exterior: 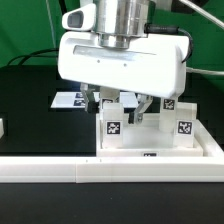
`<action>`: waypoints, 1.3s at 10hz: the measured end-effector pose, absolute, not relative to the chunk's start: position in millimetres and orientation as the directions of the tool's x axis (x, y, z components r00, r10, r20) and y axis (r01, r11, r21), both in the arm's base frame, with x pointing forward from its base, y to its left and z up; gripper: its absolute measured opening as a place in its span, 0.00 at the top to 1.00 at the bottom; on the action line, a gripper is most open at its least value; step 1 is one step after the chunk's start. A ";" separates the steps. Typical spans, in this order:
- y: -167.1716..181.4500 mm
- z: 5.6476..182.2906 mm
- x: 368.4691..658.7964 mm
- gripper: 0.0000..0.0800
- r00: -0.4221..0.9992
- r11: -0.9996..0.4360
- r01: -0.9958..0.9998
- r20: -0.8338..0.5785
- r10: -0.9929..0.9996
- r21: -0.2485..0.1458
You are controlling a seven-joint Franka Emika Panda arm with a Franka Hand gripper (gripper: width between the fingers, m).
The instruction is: Assemble square table
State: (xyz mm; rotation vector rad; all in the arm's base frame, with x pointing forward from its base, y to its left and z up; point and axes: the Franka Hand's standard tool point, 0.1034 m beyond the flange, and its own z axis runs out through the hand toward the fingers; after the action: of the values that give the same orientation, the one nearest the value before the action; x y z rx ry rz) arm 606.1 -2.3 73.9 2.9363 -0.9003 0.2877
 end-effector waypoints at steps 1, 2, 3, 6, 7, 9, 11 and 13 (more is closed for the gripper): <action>-2.7 74.0 606.1 0.19 0.863 -0.877 -0.480 0.194 -0.467 0.021; -3.2 74.0 606.1 0.19 0.893 -0.906 -0.421 0.192 -0.407 0.034; -2.2 73.9 606.1 0.19 0.900 -0.914 -0.405 0.191 -0.391 0.038; -1.7 75.2 607.2 0.19 0.960 -0.970 -0.228 0.183 -0.210 0.084; -2.9 75.1 607.2 0.19 0.960 -0.970 -0.229 0.184 -0.211 0.084; -5.4 74.6 606.9 0.31 0.959 -0.968 -0.236 0.183 -0.218 0.084; -5.1 75.5 607.5 0.63 0.948 -0.959 -0.273 0.189 -0.255 0.075; -4.9 75.4 607.6 0.63 0.937 -0.949 -0.309 0.192 -0.292 0.066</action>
Offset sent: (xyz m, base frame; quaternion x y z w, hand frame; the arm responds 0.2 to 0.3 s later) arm 0.0026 0.0091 0.0033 0.0069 -0.0109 -0.2009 0.9795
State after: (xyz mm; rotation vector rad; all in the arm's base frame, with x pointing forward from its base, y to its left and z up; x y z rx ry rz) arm 607.6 -4.9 75.4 2.9976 -0.4663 0.2750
